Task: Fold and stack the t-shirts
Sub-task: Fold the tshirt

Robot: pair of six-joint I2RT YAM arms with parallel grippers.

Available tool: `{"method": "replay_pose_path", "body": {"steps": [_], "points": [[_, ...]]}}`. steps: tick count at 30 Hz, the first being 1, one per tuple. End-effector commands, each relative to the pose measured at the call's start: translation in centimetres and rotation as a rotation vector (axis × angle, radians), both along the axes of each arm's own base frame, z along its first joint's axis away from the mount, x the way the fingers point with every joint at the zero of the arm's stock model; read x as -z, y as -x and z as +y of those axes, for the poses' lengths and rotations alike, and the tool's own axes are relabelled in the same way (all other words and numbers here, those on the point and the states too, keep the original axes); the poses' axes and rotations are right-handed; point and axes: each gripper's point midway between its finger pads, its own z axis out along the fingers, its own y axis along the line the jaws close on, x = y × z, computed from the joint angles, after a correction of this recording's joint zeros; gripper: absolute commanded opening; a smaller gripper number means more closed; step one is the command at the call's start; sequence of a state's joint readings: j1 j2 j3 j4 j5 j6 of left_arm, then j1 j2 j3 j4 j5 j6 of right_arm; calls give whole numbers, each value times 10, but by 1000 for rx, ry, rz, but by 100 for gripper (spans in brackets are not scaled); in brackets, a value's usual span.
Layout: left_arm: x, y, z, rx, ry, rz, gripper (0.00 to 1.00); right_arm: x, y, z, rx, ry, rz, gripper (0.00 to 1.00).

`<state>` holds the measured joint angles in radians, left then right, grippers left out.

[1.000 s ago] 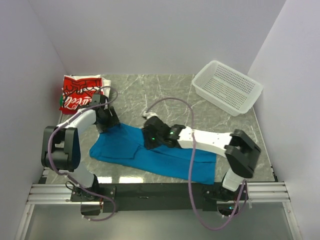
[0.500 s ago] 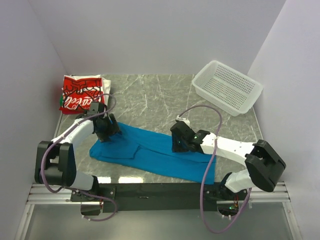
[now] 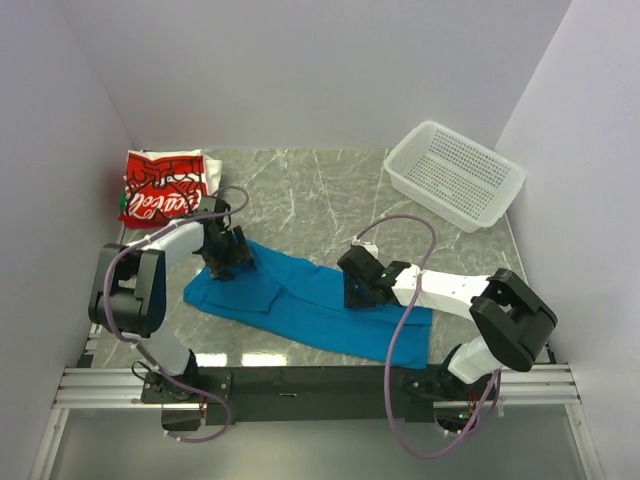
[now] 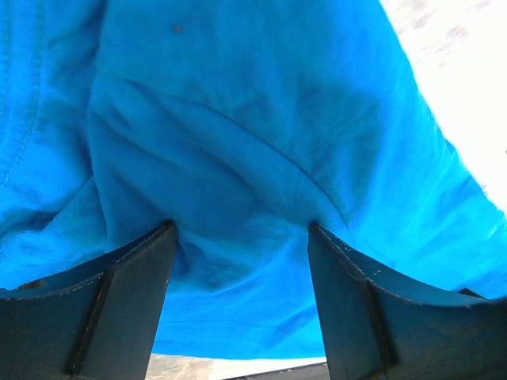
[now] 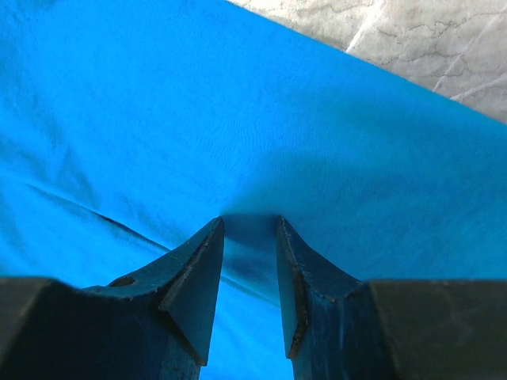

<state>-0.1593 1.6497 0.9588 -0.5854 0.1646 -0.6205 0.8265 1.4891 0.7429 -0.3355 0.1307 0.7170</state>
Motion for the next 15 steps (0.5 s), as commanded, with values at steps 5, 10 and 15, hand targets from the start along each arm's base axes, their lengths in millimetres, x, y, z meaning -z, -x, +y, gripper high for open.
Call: {"method": "replay_pose_path", "body": {"steps": [5,10,15], "points": [[20,-46,-9,73,-89,-13,74,14,17,-4,-12,4,81,40],[21,-86,-14,93,-149,-18,74,10,29,-6,-19,24,142,40],[19,-129,-22,101,-169,-49,74,-6,35,-3,-1,1,165,39]]}}
